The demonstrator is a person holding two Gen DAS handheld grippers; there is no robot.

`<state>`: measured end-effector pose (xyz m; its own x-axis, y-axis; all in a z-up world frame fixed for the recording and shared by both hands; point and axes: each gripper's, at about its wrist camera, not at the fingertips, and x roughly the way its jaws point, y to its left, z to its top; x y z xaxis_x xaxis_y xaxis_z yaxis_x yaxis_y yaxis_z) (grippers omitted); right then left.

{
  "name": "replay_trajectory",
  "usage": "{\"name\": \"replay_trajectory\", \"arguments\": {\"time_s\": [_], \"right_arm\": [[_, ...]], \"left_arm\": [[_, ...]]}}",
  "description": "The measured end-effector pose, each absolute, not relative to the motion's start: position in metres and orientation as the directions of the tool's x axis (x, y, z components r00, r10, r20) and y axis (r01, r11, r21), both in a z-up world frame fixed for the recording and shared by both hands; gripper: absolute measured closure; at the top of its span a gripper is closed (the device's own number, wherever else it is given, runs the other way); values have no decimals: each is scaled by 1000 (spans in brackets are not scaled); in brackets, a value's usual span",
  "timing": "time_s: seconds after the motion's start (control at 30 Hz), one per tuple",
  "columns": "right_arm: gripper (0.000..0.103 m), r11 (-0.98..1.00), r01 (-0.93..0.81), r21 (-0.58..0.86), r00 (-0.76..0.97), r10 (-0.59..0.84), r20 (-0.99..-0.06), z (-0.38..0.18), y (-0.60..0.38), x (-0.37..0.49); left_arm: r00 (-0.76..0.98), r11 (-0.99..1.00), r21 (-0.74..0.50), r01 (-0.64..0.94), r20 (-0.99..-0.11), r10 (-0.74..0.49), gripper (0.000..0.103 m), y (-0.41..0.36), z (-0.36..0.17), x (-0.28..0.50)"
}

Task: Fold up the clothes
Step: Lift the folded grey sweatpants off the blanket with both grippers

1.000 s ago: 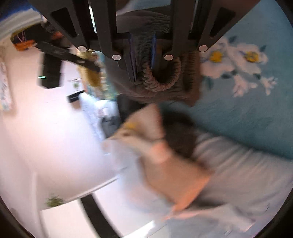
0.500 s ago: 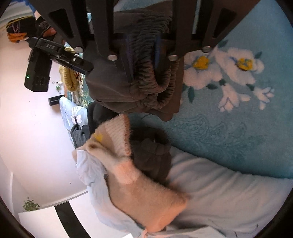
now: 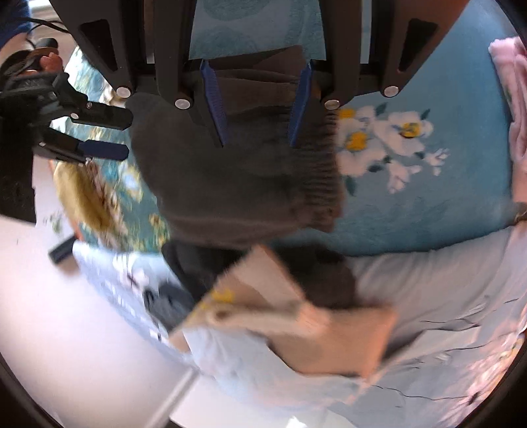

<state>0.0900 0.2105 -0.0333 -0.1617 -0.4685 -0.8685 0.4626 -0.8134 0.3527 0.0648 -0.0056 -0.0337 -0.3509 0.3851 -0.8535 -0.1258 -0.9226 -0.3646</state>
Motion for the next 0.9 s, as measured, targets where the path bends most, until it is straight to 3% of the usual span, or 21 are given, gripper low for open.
{"name": "replay_trajectory", "arguments": {"time_s": [0.27, 0.47, 0.5, 0.57, 0.73, 0.9], "right_arm": [[41, -835, 379, 400, -86, -462, -883, -76, 212, 83], [41, -817, 372, 441, -92, -505, -858, -65, 220, 81], [41, -811, 374, 449, -108, -519, -848, -60, 226, 82], [41, -813, 353, 463, -140, -535, -833, -55, 240, 79], [31, -804, 196, 562, -160, -592, -790, -74, 273, 60], [28, -717, 91, 691, -136, -696, -705, -103, 283, 44]], "left_arm": [[-285, -906, -419, -68, -862, 420, 57, -11, -65, 58], [-348, -860, -507, -57, -797, 493, 55, -31, -45, 72], [-367, -850, -524, -48, -782, 503, 53, -38, -42, 75], [-395, -835, -550, -14, -764, 510, 38, -52, -42, 78], [-354, -784, -619, 46, -744, 566, 24, -71, -68, 66], [-286, -709, -702, 65, -694, 661, 20, -80, -108, 47]]}}
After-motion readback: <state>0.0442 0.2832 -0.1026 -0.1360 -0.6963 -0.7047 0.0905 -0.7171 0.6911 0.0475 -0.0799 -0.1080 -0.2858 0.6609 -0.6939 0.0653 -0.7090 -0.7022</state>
